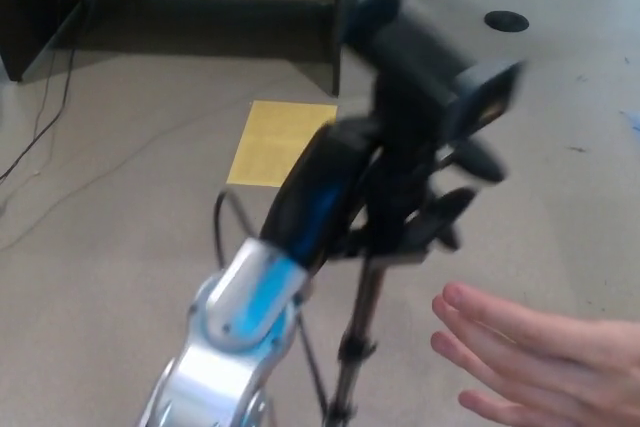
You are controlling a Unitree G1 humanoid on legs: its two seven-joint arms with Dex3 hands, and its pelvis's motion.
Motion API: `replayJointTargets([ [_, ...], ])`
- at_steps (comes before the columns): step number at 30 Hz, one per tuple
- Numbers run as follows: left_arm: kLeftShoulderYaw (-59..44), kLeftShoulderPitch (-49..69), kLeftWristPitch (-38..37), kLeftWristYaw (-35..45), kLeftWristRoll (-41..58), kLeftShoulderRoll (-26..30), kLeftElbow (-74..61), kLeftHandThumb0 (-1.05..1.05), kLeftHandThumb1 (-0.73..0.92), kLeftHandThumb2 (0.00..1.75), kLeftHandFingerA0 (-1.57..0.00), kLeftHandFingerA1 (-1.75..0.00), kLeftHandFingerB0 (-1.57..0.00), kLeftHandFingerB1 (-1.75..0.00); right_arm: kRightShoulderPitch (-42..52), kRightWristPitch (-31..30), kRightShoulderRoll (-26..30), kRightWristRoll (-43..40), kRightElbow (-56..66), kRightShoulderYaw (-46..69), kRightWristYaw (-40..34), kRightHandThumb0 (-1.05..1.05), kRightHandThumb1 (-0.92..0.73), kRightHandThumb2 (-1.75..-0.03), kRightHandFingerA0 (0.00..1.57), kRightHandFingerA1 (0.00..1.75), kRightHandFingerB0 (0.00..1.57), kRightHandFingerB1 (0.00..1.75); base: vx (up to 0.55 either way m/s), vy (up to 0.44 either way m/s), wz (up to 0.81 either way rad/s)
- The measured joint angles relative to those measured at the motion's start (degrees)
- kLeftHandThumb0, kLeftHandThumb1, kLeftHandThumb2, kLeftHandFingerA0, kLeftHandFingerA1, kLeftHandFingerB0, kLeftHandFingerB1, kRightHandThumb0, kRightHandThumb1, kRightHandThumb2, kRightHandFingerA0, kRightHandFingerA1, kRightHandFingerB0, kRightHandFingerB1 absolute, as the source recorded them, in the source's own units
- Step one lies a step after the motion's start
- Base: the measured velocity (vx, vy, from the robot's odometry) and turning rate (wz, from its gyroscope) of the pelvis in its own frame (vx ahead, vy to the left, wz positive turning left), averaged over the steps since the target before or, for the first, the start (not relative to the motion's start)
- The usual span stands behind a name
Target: There is a tripod standing in front of the robot and the robot extends its left arm to grab it. It lifts the tripod and passes it to a person.
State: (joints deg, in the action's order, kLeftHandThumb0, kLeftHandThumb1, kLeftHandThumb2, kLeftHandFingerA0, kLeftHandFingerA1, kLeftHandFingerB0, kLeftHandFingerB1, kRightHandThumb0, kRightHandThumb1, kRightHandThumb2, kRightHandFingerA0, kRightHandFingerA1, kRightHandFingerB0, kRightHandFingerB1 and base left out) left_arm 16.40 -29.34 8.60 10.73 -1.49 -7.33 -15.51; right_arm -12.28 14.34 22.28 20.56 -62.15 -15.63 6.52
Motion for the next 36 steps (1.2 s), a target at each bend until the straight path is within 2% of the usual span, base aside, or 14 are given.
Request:
replayJointTargets([
  [6,4.5,-8.7,5.2,0.4,-0.4,-3.1,-5.1,-0.09,0.67,0.81,-1.08,-1.16,-0.83,-1.00,0.0,0.0,0.2,0.0,0.0,0.1,0.0,-0.39,-0.70,-0.62,0.64,0.42,0.46,0.36,0.00,0.000,0.00],
  [11,8.3,-12.2,9.8,0.3,-0.4,-5.5,-8.8,-0.07,0.67,0.75,-1.04,-1.17,-0.87,-0.95,0.1,0.0,0.2,0.0,-0.2,0.2,0.2,-0.39,-0.71,-0.61,0.65,0.41,0.44,0.35,0.00,0.000,0.00],
  [15,11.7,-13.5,13.6,0.2,-0.3,-5.6,-11.2,-0.11,0.67,0.78,-1.06,-1.19,-0.86,-1.01,0.3,-0.2,0.2,0.2,-0.2,-0.4,0.2,-0.39,-0.70,-0.62,0.65,0.43,0.45,0.35,0.00,0.000,0.00],
  [18,14.3,-14.7,15.9,0.2,-0.7,-5.6,-13.1,-0.21,0.67,0.92,-0.90,-1.52,-0.85,-1.06,0.3,-0.2,0.3,0.5,-0.4,-1.2,-0.1,-0.47,-0.76,-0.64,0.69,0.41,0.44,0.35,0.00,0.000,0.00],
  [19,15.3,-15.2,16.7,0.2,-1.0,-5.6,-13.9,-0.21,0.67,0.92,-0.90,-1.52,-0.85,-1.06,0.3,0.0,0.4,1.0,-0.5,-1.9,-0.4,-0.47,-0.76,-0.64,0.69,0.41,0.44,0.35,0.00,0.000,0.00],
  [21,16.9,-16.3,18.5,0.2,-1.7,-5.6,-15.7,-0.13,0.73,0.92,-0.86,-1.59,-0.77,-1.15,0.3,0.3,0.7,1.7,-0.7,-2.9,-0.8,-0.47,-0.76,-0.64,0.69,0.41,0.44,0.35,0.00,0.000,0.00],
  [22,17.3,-16.8,19.4,0.2,-1.9,-5.6,-16.5,-0.09,0.73,0.86,-0.88,-1.71,-0.72,-1.17,0.3,0.3,0.8,1.9,-0.8,-3.2,-1.0,-0.47,-0.76,-0.64,0.69,0.41,0.44,0.35,0.00,0.000,0.00],
  [25,18.6,-17.6,21.1,-0.1,-2.9,-5.4,-18.4,0.00,0.87,0.79,-0.75,-1.64,-0.64,-1.18,0.3,0.6,1.0,2.3,-1.1,-3.8,-1.3,-0.47,-0.76,-0.64,0.69,0.41,0.44,0.35,0.00,0.000,0.00],
  [26,19.4,-18.0,21.1,-0.1,-3.5,-5.2,-19.0,0.02,0.85,0.90,-0.67,-1.72,-0.60,-1.19,0.3,0.7,1.0,2.5,-1.2,-3.9,-1.4,-0.47,-0.76,-0.64,0.69,0.41,0.44,0.35,0.00,0.000,0.00],
  [27,19.8,-18.3,21.1,-0.1,-3.9,-5.2,-19.5,0.02,0.85,0.90,-0.67,-1.72,-0.60,-1.19,0.3,0.8,1.0,2.5,-1.3,-3.9,-1.4,-0.47,-0.76,-0.64,0.69,0.41,0.44,0.35,0.00,0.000,0.00],
  [28,20.2,-18.7,21.2,0.0,-4.1,-5.1,-20.0,0.04,0.92,0.77,-0.65,-1.69,-0.57,-1.17,0.3,0.9,1.0,2.6,-1.4,-4.0,-1.5,-0.47,-0.76,-0.64,0.69,0.41,0.44,0.35,0.00,0.000,0.00],
  [30,20.6,-19.4,21.4,0.2,-4.5,-5.1,-21.0,0.03,0.89,0.85,-0.62,-1.72,-0.56,-1.17,0.3,1.1,1.0,2.7,-1.5,-4.0,-1.7,-0.47,-0.76,-0.64,0.69,0.41,0.44,0.35,0.00,0.000,0.00],
  [34,20.8,-19.8,22.3,0.7,-4.9,-5.1,-22.7,-0.06,0.92,0.74,-0.62,-1.66,-0.55,-1.13,0.3,1.3,1.0,2.9,-1.7,-4.0,-2.0,-0.47,-0.76,-0.64,0.69,0.41,0.44,0.35,0.00,0.000,0.00],
  [36,20.9,-19.8,22.6,0.8,-5.2,-4.9,-23.1,-0.18,0.92,0.82,-0.48,-1.72,-0.41,-1.25,0.3,1.3,1.0,3.0,-1.8,-4.0,-2.0,-0.47,-0.76,-0.64,0.69,0.41,0.44,0.35,0.00,0.000,0.00],
])
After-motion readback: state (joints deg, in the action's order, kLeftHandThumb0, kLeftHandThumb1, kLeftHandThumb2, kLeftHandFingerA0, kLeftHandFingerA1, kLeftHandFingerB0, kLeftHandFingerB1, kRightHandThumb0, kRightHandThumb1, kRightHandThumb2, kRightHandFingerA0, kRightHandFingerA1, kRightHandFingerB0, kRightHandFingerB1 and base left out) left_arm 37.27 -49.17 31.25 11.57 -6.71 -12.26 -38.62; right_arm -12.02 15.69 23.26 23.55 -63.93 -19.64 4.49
